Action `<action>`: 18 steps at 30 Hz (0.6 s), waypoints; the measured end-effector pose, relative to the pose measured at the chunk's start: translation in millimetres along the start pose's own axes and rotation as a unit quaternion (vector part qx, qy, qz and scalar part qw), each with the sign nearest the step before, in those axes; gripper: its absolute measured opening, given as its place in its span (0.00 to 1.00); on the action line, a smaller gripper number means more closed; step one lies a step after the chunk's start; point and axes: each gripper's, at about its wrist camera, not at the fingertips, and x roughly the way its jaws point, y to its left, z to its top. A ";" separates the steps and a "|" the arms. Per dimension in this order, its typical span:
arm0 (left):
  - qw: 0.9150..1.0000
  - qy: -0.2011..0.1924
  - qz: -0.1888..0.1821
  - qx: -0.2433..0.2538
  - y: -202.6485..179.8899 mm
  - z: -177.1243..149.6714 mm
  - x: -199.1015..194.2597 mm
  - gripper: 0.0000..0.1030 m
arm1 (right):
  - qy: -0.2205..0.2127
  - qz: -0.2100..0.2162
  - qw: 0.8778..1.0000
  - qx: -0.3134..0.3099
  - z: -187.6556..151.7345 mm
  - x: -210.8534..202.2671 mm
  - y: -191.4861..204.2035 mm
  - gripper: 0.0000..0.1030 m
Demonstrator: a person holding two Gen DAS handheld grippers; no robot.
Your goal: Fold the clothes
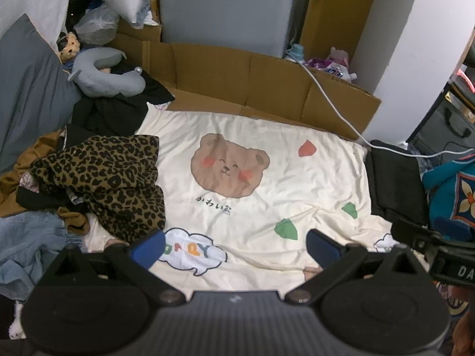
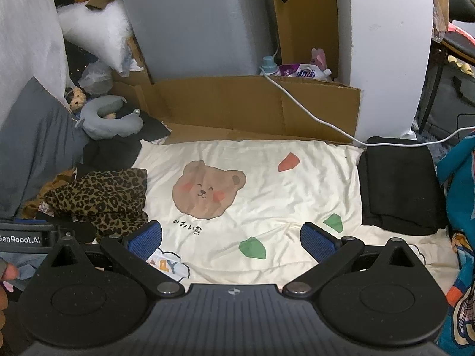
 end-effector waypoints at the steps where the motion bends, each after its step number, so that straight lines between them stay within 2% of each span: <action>1: 1.000 0.000 0.000 0.000 0.0 0.1 0.2 0.99 | -0.001 0.001 1.000 0.003 0.2 0.0 -1.3 0.98; 14: 1.000 -0.002 -0.005 0.025 7.9 22.4 -6.6 0.98 | -0.008 0.012 1.000 0.024 8.3 0.4 -12.5 0.98; 18: 0.999 -0.006 -0.022 0.030 20.3 32.6 -10.3 0.98 | -0.005 0.008 1.000 0.023 8.1 4.9 -12.2 0.98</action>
